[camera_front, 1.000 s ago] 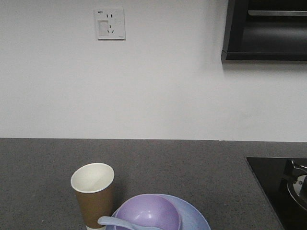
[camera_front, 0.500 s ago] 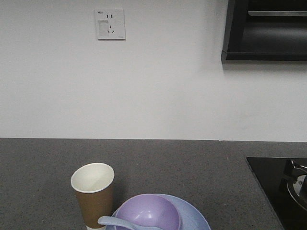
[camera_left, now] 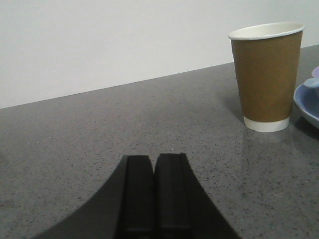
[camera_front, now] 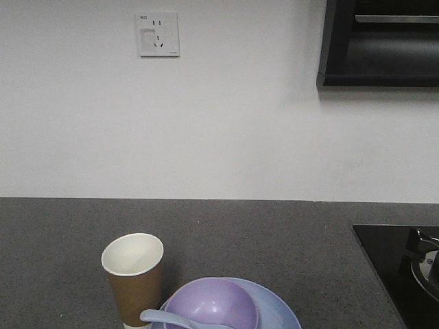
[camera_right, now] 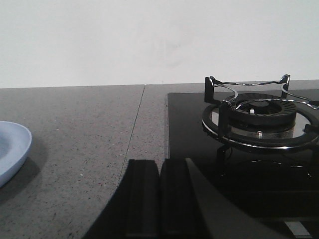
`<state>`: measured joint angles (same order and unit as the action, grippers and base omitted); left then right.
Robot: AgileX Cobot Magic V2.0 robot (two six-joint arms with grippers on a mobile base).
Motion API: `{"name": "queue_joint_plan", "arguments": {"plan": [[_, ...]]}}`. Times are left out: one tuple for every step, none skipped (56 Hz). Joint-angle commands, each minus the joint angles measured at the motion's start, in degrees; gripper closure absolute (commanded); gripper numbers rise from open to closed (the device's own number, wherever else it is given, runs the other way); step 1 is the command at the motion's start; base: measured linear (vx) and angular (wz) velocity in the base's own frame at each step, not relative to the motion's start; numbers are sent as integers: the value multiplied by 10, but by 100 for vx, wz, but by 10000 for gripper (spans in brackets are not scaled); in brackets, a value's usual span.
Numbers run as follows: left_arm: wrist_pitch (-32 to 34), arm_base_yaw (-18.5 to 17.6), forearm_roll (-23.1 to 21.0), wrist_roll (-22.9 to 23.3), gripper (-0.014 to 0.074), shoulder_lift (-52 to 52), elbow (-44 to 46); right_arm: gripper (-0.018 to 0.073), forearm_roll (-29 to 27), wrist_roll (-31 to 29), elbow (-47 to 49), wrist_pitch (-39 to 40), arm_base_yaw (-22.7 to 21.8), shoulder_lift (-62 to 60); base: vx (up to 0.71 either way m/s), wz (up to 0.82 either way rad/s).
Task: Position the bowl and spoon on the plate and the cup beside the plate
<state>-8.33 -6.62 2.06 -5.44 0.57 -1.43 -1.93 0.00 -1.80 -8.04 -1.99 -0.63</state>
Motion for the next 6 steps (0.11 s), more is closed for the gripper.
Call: {"name": "queue_joint_plan", "arguments": {"plan": [[44,-1,-1,5,599,-3,17,568,5,-5,-2,48,-4,-3,0,0],[44,-1,-1,5,599,-3,17,568,5,-5,-2,48,-4,-3,0,0],[44,-1,-1,5,599,-3,17,568,5,-5,-2,48,-4,-3,0,0],[44,-1,-1,5,599,-3,17,568,5,-5,-2,48,-4,-3,0,0],[44,-1,-1,5,599,-3,17,568,5,-5,-2,48,-4,-3,0,0],[44,-1,-1,5,599,-3,17,568,5,-5,-2,48,-4,-3,0,0]]}}
